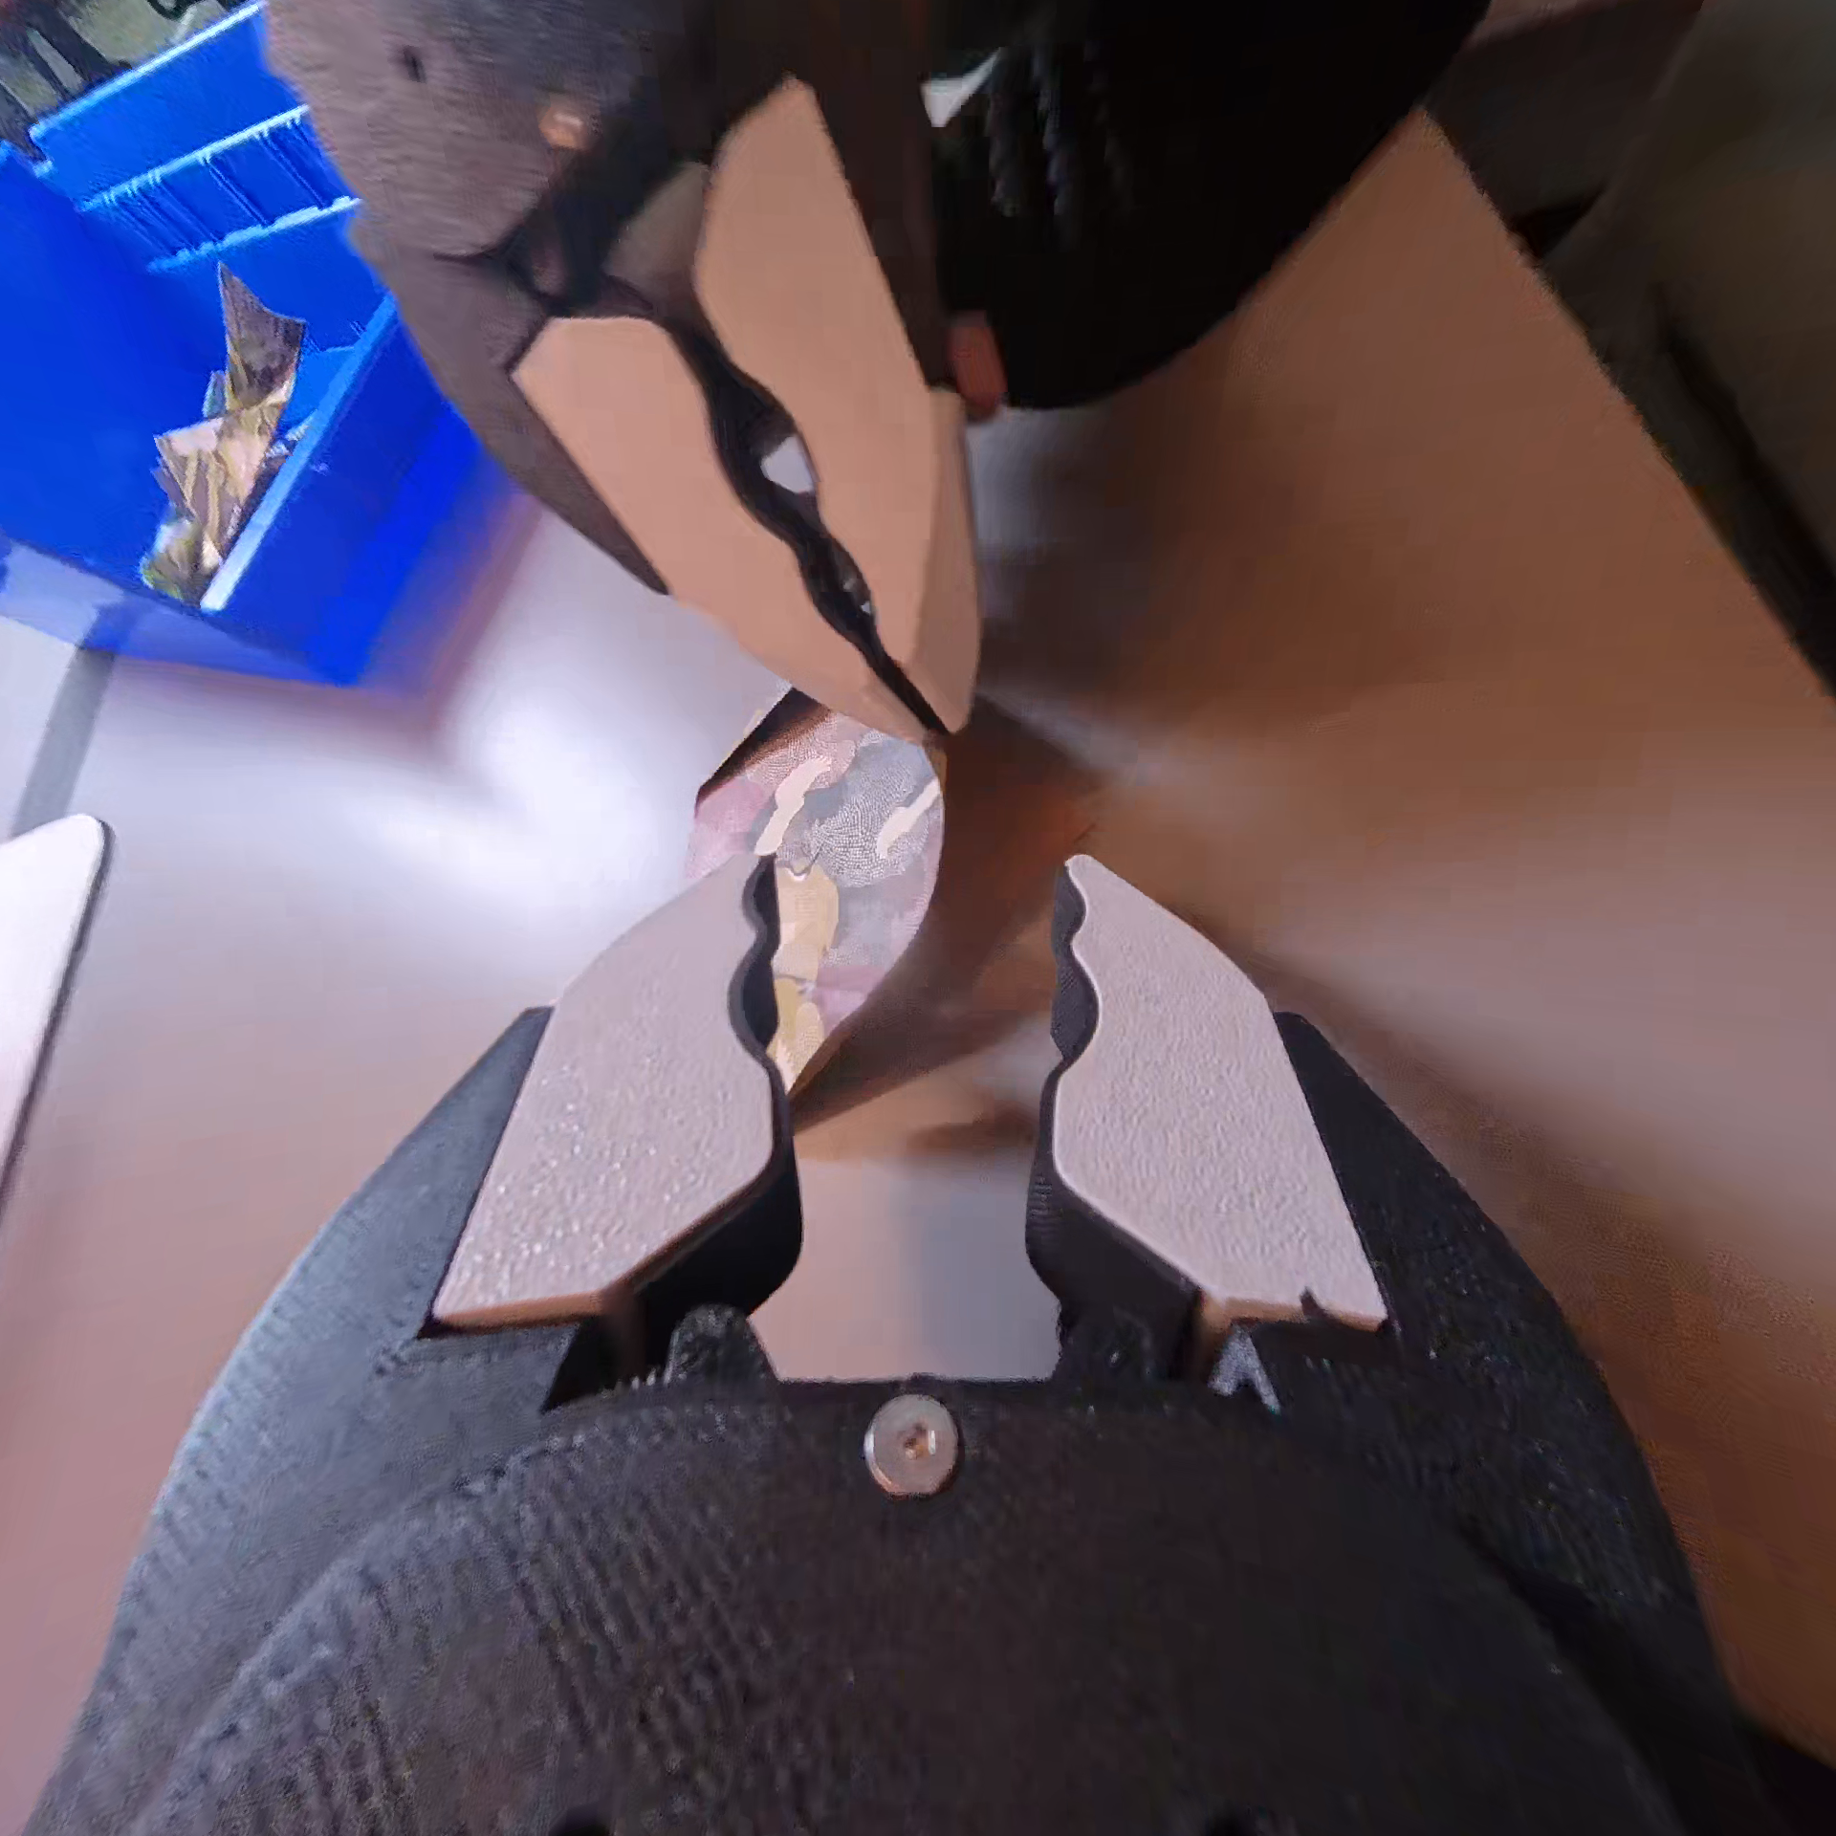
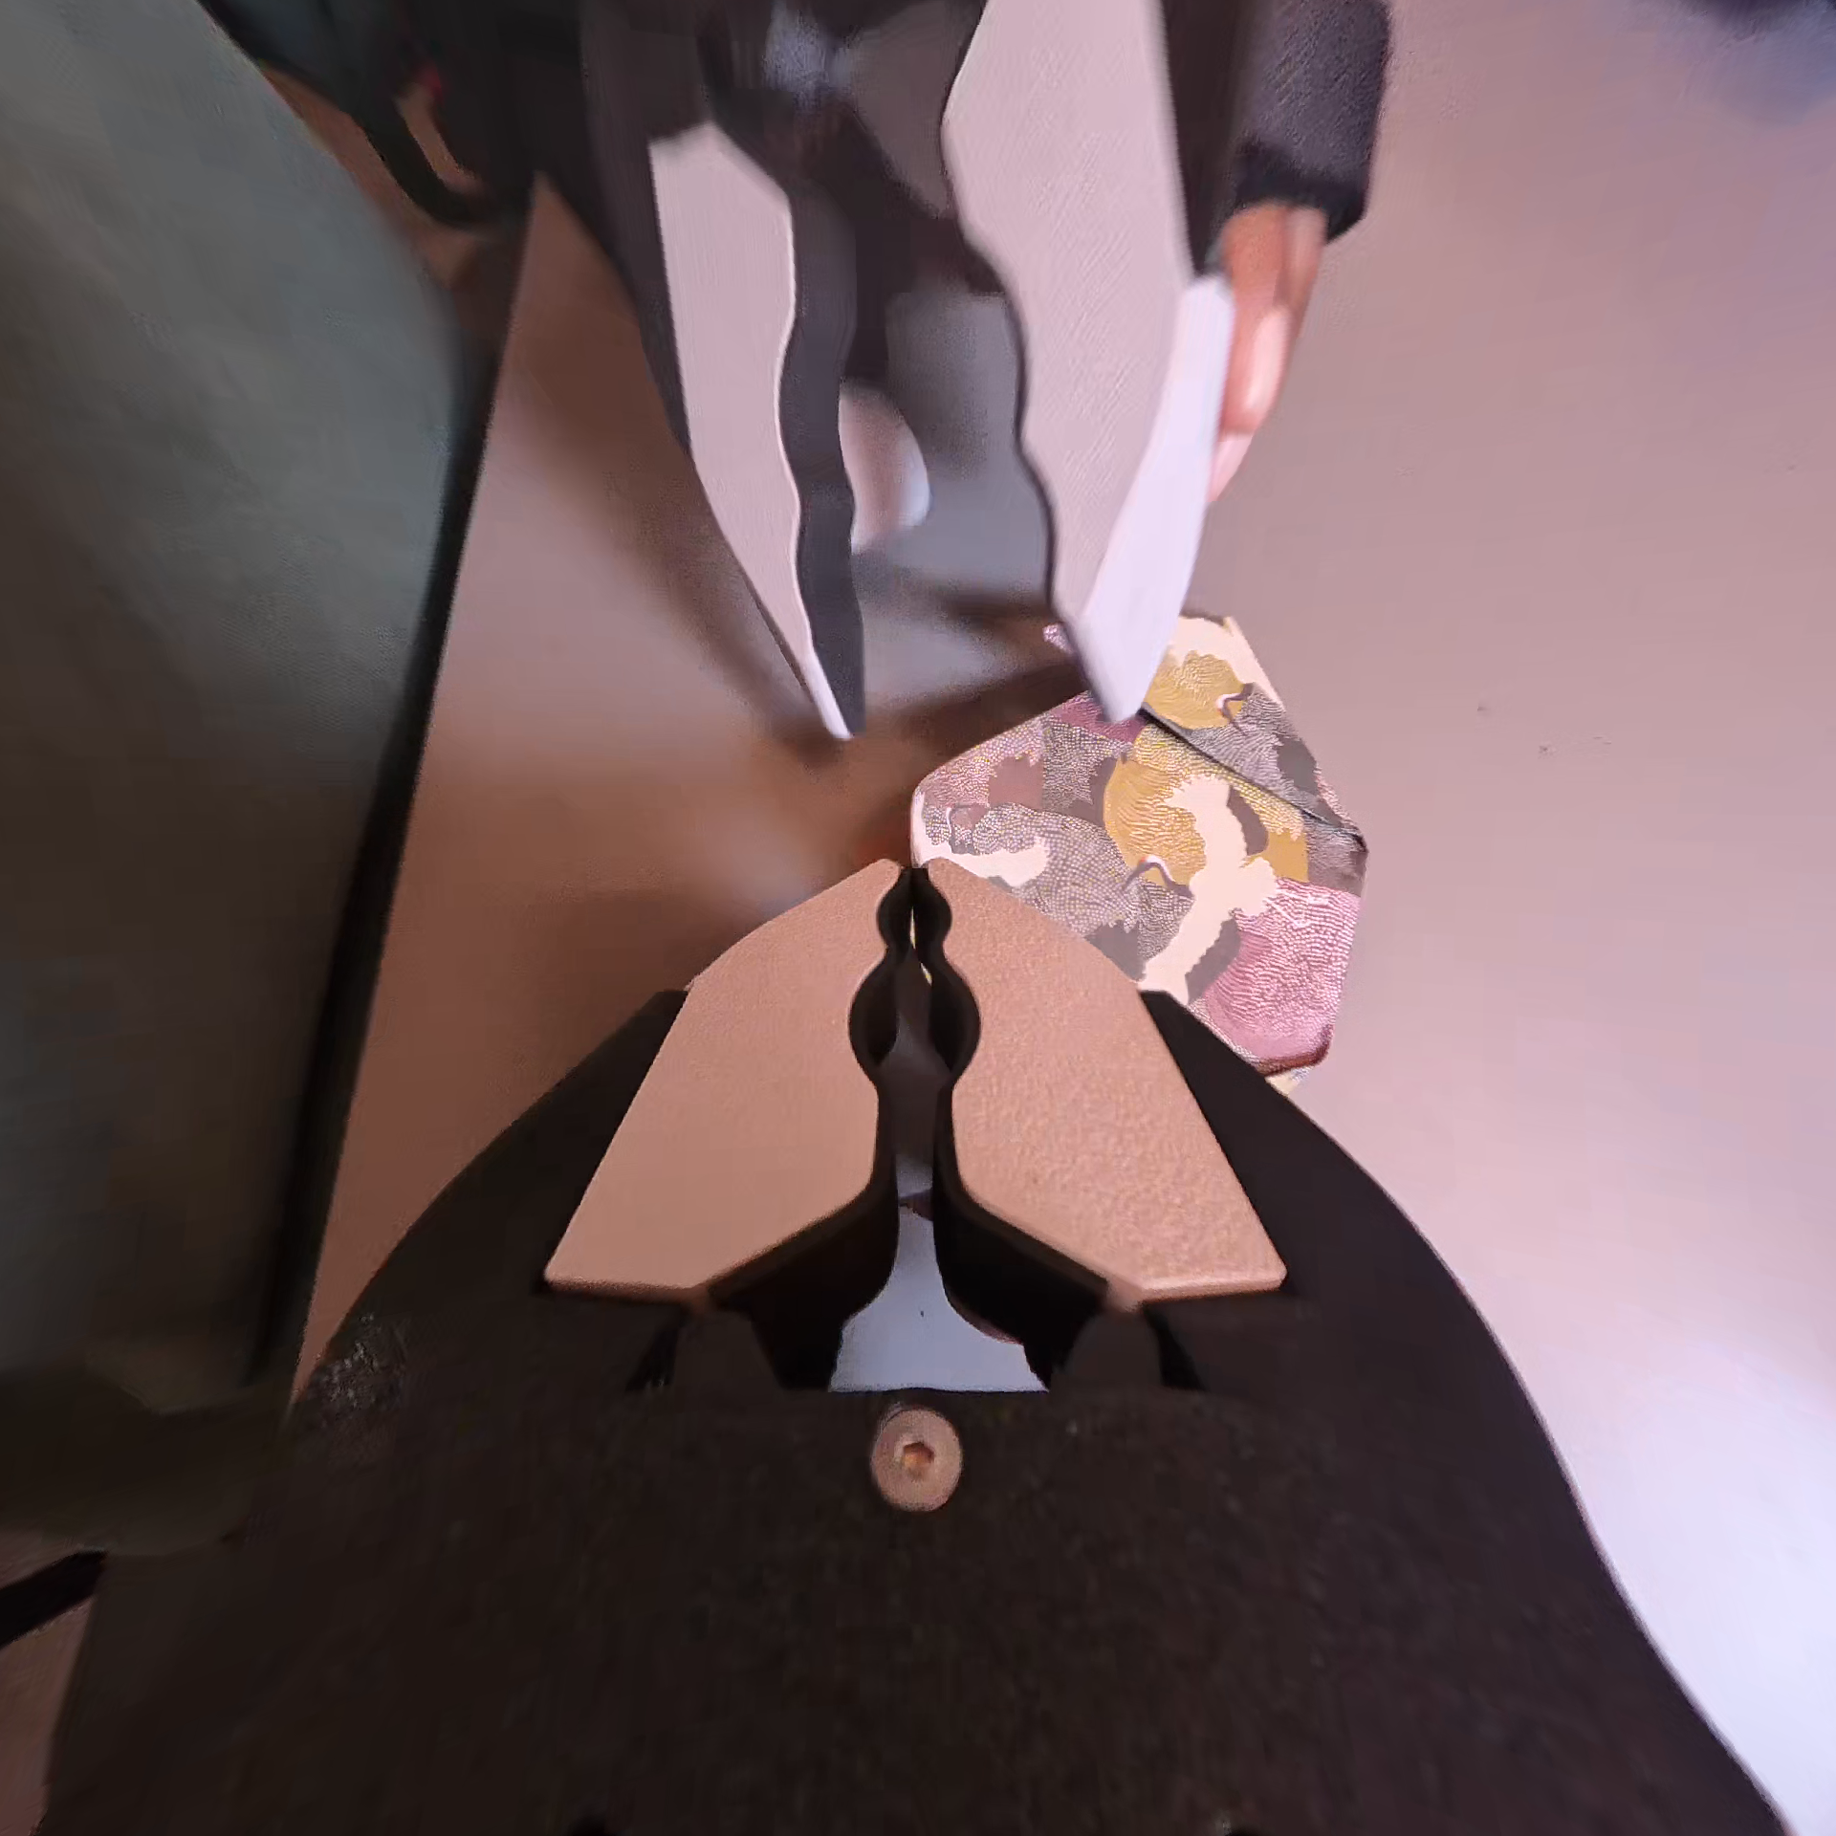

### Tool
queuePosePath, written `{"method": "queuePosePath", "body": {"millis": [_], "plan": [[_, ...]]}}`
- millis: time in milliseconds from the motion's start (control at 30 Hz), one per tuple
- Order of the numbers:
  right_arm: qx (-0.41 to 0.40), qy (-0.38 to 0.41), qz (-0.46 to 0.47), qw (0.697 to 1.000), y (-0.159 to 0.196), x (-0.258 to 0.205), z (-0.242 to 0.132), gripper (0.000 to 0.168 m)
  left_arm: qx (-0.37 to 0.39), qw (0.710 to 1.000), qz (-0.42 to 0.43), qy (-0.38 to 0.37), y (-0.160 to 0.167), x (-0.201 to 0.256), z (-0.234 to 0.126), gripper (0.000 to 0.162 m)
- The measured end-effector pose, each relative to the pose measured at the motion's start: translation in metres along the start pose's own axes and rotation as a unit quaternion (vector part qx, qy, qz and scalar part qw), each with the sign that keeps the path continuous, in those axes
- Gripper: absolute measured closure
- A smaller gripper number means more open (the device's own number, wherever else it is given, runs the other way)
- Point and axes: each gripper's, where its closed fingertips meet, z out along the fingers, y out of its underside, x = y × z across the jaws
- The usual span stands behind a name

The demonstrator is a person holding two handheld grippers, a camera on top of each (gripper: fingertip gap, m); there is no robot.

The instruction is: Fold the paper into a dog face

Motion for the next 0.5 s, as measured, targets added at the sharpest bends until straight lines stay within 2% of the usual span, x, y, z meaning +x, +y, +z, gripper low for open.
{"method": "queuePosePath", "body": {"millis": [233,367,500], "plan": [[0.066,-0.052,0.031,0.996,-0.009,0.001,-0.014,0.168,-0.059,0.99,0.117,-0.046,0.013,-0.003,0.018,0.129],[0.095,-0.069,0.044,0.992,-0.012,0.001,-0.022,0.168,-0.065,0.986,0.139,-0.06,0.012,-0.007,0.02,0.129],[0.113,-0.083,0.05,0.989,-0.014,0.001,-0.028,0.168,-0.047,0.988,0.143,-0.047,0.008,-0.004,0.019,0.118]]}}
